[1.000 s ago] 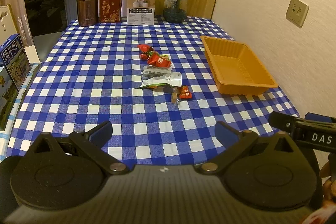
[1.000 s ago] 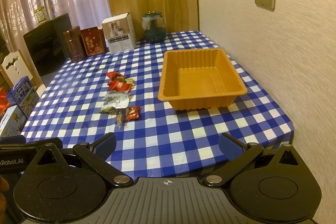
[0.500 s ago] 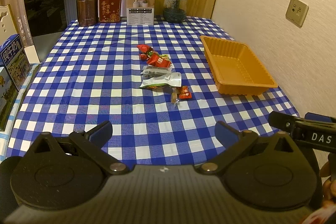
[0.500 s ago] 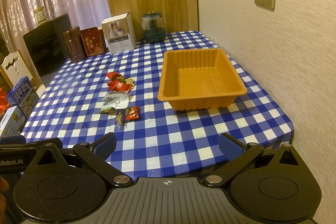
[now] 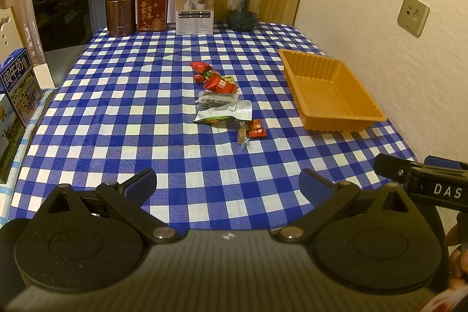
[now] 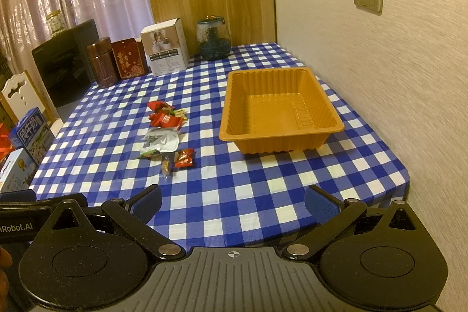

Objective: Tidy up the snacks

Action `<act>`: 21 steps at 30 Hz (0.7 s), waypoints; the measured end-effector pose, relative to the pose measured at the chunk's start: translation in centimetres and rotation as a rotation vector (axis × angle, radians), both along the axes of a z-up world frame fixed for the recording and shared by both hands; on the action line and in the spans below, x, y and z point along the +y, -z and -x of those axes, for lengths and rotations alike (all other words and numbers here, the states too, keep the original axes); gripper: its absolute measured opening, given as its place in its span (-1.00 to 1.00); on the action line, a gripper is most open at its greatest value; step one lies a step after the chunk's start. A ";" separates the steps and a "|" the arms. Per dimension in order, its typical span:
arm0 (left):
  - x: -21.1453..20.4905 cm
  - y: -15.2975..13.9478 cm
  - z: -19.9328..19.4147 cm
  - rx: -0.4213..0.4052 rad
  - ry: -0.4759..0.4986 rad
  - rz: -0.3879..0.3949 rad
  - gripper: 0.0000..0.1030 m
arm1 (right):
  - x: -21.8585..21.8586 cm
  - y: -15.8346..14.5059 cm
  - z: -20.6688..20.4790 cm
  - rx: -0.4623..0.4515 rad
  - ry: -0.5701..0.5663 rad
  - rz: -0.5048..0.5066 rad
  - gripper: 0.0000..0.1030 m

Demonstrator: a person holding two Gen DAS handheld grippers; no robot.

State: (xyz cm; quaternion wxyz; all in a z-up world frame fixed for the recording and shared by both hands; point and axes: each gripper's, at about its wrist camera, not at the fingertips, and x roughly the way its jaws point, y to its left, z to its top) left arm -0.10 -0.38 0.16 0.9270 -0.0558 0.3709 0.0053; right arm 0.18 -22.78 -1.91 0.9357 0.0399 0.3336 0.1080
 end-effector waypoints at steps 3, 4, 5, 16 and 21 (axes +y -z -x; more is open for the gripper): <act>0.0 0.0 0.0 0.000 0.000 0.001 1.00 | 0.1 0.0 0.0 0.000 0.000 -0.001 1.00; 0.0 0.0 0.0 0.000 -0.001 0.002 1.00 | 0.0 0.0 0.0 0.001 0.000 -0.001 1.00; 0.0 0.0 0.0 0.000 -0.002 0.002 1.00 | 0.1 0.0 0.0 0.001 0.000 -0.003 1.00; 1.1 1.3 -1.6 0.002 -0.008 0.024 0.99 | -0.8 1.2 -1.3 -0.004 0.010 -0.056 0.99; 1.9 3.0 -3.4 0.021 -0.013 0.027 0.92 | -0.5 2.2 -3.0 0.003 0.005 -0.065 0.99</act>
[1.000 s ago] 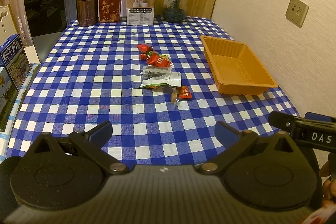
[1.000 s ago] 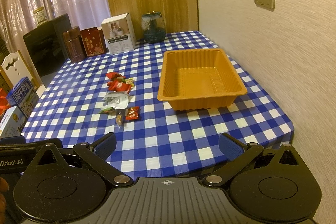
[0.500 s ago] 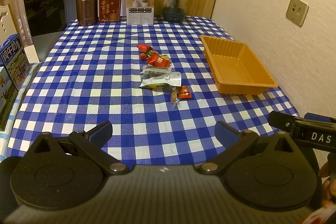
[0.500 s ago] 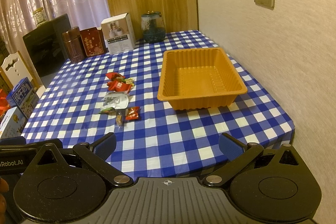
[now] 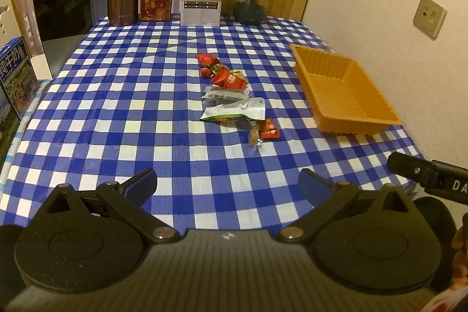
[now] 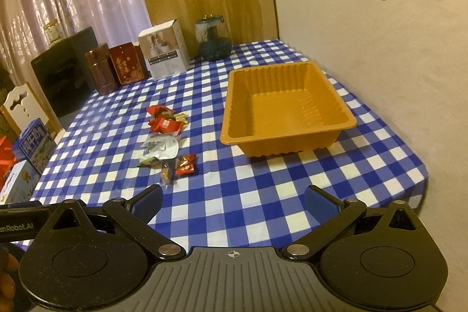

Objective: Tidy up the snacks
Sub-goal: 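Reach the right gripper to the small red candy and close on it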

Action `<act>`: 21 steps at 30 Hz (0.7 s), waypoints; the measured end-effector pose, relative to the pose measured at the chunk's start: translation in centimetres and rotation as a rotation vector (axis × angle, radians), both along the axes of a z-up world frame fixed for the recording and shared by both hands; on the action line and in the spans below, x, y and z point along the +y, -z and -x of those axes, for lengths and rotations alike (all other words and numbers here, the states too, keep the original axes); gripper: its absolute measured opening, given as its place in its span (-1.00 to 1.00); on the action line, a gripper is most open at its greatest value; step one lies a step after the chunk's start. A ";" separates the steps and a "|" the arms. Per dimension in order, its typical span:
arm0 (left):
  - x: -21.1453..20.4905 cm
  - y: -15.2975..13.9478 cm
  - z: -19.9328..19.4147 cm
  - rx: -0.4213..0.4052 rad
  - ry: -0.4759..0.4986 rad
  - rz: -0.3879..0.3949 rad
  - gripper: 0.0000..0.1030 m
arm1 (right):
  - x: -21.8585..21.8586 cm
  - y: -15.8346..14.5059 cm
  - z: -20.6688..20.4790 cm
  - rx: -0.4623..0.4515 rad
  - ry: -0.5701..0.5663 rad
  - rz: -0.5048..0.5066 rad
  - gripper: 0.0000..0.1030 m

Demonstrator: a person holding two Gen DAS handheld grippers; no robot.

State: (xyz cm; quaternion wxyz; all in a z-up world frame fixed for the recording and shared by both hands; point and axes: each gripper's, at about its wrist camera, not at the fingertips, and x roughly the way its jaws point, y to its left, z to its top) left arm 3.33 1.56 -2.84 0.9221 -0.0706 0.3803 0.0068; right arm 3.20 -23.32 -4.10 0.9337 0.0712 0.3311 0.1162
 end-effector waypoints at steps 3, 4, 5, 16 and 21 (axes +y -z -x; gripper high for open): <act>0.2 1.0 -1.2 0.006 0.009 0.015 0.87 | 0.2 0.7 -1.1 0.005 0.004 -0.006 0.97; 0.2 1.3 -1.7 0.010 0.013 0.021 0.86 | 0.3 0.9 -1.4 0.007 0.007 -0.008 0.89; 0.2 1.6 -2.1 0.012 0.020 0.021 0.86 | 0.2 1.4 -1.9 0.012 0.009 -0.015 0.83; -1.4 5.9 -7.8 0.004 0.075 0.003 0.58 | 0.7 5.5 -7.3 0.077 0.006 -0.047 0.39; -2.0 8.0 -10.6 0.034 0.104 0.010 0.04 | 0.7 7.2 -9.0 0.107 0.012 -0.039 0.32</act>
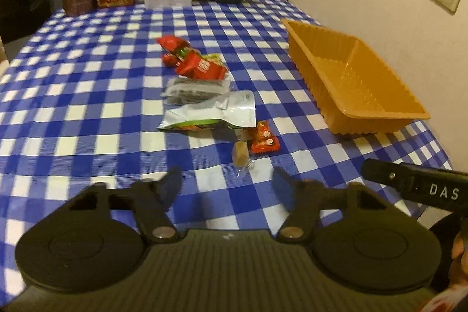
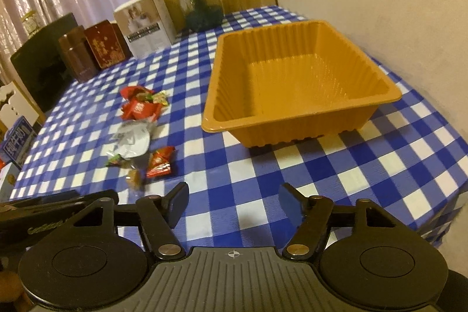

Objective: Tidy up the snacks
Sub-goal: 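Reach the right gripper to the small red candy and close on it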

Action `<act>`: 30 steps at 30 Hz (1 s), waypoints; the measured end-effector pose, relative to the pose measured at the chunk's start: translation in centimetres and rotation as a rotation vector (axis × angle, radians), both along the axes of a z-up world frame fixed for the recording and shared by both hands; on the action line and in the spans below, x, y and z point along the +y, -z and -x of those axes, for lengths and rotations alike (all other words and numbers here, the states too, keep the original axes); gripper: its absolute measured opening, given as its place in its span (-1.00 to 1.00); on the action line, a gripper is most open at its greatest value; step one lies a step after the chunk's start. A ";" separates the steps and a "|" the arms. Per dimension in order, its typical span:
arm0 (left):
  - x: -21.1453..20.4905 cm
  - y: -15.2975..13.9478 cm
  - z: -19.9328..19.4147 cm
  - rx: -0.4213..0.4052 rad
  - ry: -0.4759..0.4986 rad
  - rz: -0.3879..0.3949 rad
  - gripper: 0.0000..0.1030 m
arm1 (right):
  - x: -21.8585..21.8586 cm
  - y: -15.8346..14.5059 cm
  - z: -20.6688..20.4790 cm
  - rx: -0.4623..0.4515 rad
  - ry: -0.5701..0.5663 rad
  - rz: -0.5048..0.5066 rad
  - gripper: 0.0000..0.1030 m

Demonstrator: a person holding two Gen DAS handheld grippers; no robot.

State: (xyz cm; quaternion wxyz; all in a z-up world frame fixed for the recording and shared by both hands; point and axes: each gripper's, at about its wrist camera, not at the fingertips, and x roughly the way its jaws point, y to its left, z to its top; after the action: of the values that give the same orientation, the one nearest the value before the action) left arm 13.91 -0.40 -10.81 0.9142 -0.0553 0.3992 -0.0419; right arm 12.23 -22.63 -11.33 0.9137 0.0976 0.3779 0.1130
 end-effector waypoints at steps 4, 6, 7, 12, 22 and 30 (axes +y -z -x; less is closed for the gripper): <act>-0.3 1.3 -1.7 0.007 0.014 0.000 -0.18 | -0.1 1.1 -1.2 0.023 0.014 -0.004 0.30; -0.5 1.7 -2.4 0.007 0.022 0.003 -0.21 | -0.1 1.6 -1.5 0.031 0.018 -0.003 0.30; -0.6 1.9 -2.6 0.006 0.025 0.003 -0.22 | -0.1 1.7 -1.8 0.035 0.018 -0.002 0.30; -0.9 2.7 -3.7 0.004 0.039 0.001 -0.51 | 0.2 2.5 -2.6 0.052 0.003 0.005 0.30; 2.2 2.0 -2.5 -0.005 -0.024 0.006 -0.81 | 3.4 2.3 -3.9 0.006 -0.096 -0.013 0.27; 5.0 1.8 -1.4 -0.017 -0.087 0.023 -0.81 | 8.1 2.6 -5.5 -0.027 -0.184 -0.002 0.03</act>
State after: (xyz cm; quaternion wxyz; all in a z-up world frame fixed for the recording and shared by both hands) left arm 15.33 4.58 -12.60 0.9178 -0.0827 0.3882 -0.0069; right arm 17.77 -14.57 -13.90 0.9044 0.0620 0.3727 0.1982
